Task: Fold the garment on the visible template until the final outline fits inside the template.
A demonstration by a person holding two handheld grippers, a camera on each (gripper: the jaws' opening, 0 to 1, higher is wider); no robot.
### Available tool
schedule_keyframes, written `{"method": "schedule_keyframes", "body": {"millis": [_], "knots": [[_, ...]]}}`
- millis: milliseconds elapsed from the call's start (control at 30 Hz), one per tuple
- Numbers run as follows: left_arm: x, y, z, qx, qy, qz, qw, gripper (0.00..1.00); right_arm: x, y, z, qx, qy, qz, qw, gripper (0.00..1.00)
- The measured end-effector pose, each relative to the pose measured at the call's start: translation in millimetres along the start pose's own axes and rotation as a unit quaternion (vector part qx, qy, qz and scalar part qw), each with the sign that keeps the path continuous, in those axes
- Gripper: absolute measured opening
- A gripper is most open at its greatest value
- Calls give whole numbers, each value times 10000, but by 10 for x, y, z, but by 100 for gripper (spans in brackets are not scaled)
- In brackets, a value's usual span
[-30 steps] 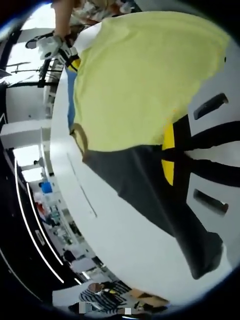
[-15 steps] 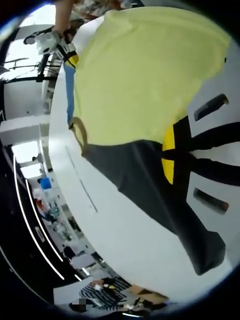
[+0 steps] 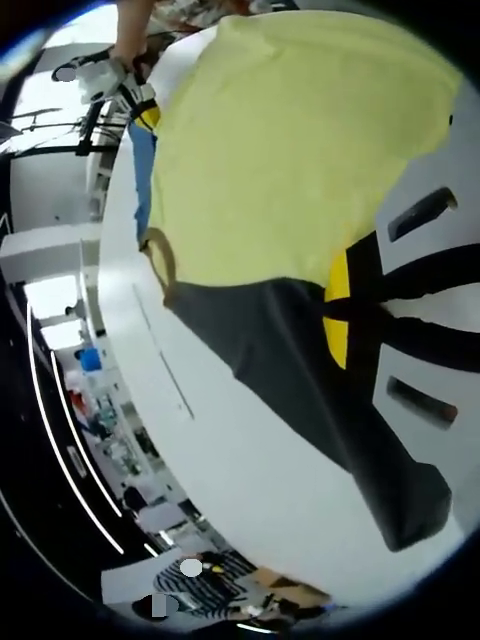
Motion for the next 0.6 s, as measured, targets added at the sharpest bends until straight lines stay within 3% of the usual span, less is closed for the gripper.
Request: {"method": "schedule_keyframes", "body": {"millis": [167,267,367,600], "knots": [[15,62,-8,-185,497,-103,9985,5,-13,54,14,-134,-288,42,9995,0],[36,111,-14,-314,772,-164,9964,11,-21,112,38,-255,-548,114,9981,7],[43,188,-3,-564,1114,-292,9917,18,-55,174,45,-356,-683,66,9970,19],[-5,338,6,-778,1302,-334,9879,39,-137,329,83,-718,-1248,143,9895,50]]}}
Point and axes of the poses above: the point that each gripper's makers call its tool centre point, and the gripper's own axes: y roughly backward along the fingers, x roughly to its left, z roughly out of its top, the point moved 9 cm from there along y, roughly backward along the fingers, and after that the axes turned 15 degrees about x, right-handed, at the moved point
